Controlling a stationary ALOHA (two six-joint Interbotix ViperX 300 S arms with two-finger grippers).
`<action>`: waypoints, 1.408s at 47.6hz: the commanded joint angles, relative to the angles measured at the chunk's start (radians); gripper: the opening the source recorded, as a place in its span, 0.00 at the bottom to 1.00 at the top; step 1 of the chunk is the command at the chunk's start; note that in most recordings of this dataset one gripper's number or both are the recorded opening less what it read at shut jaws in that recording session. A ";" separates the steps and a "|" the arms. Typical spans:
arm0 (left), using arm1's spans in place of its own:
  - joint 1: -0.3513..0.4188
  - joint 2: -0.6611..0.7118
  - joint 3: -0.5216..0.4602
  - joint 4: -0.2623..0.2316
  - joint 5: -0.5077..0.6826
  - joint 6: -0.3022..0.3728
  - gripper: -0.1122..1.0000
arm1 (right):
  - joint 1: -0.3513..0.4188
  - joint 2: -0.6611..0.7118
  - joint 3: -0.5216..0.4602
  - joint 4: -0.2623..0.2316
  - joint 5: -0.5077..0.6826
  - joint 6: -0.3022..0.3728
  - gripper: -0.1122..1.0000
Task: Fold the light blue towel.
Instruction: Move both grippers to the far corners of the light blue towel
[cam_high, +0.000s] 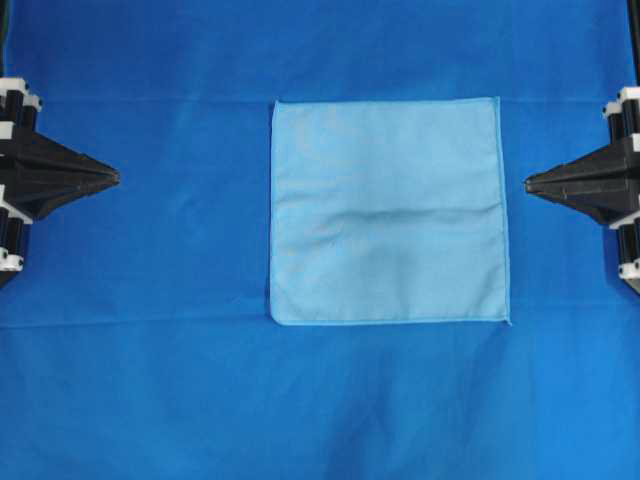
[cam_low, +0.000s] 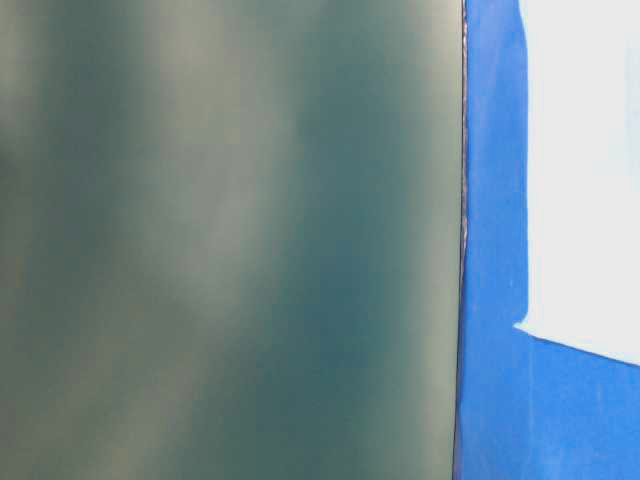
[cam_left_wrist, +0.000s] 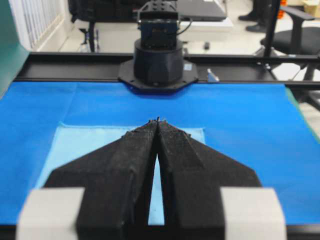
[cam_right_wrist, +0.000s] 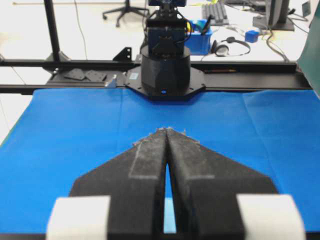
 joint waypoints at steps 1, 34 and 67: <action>-0.002 0.021 -0.028 -0.043 0.032 -0.026 0.10 | 0.000 0.008 -0.034 0.011 -0.003 0.011 0.10; 0.229 0.557 -0.178 -0.038 -0.035 -0.038 0.18 | -0.428 0.183 -0.064 0.064 0.357 0.020 0.12; 0.453 1.120 -0.399 -0.037 -0.095 -0.017 0.87 | -0.641 0.756 -0.149 -0.112 0.288 0.012 0.66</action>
